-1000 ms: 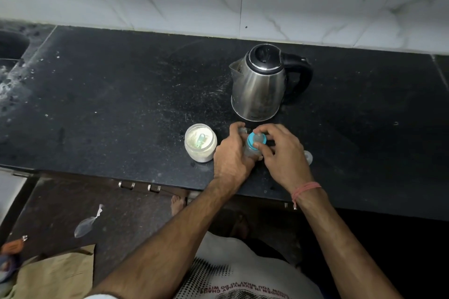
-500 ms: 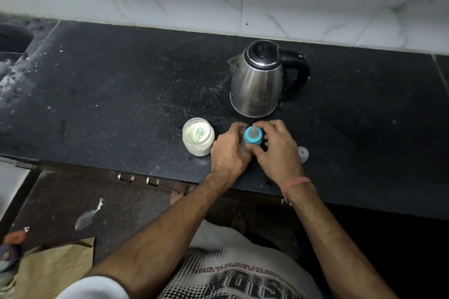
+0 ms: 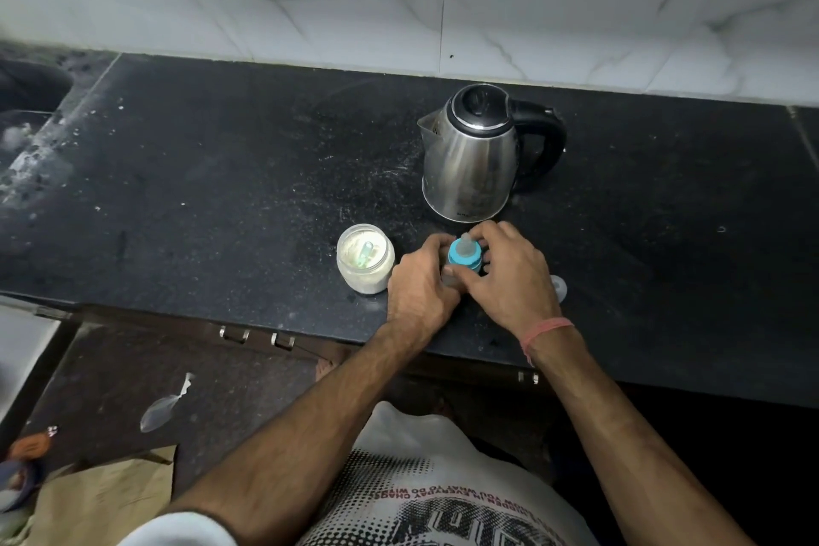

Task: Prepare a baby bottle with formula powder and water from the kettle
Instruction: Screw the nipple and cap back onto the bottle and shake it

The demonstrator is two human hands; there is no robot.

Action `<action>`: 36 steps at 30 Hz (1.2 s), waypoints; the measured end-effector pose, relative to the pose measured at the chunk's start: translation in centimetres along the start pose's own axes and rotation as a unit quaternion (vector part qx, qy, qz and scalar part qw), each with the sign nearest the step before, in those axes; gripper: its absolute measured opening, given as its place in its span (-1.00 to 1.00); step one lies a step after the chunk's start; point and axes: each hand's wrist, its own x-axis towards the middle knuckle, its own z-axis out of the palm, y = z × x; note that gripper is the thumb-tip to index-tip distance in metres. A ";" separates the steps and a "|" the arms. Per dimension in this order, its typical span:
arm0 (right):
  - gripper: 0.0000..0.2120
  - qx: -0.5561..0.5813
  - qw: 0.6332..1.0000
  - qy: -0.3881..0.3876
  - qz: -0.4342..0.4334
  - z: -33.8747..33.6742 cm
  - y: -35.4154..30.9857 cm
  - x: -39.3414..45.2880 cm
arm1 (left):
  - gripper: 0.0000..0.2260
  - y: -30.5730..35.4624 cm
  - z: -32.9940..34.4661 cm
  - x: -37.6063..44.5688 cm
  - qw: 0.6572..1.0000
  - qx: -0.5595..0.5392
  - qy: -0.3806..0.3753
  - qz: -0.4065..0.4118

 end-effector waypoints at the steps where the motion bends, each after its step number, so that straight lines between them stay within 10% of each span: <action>1: -0.55 0.008 1.000 -0.006 0.000 -0.2 0.0 0.0 | -0.53 -0.1 0.0 0.0 1.000 -0.002 0.001 0.002; 29: -0.35 -0.252 0.959 -0.127 0.025 -3.0 -1.7 1.2 | -0.45 -1.1 0.9 0.3 1.000 0.015 0.009 0.010; 36: -0.39 -0.072 0.994 -0.082 0.013 -3.3 -1.3 0.6 | -0.37 -1.3 0.9 0.4 1.000 0.006 0.003 0.012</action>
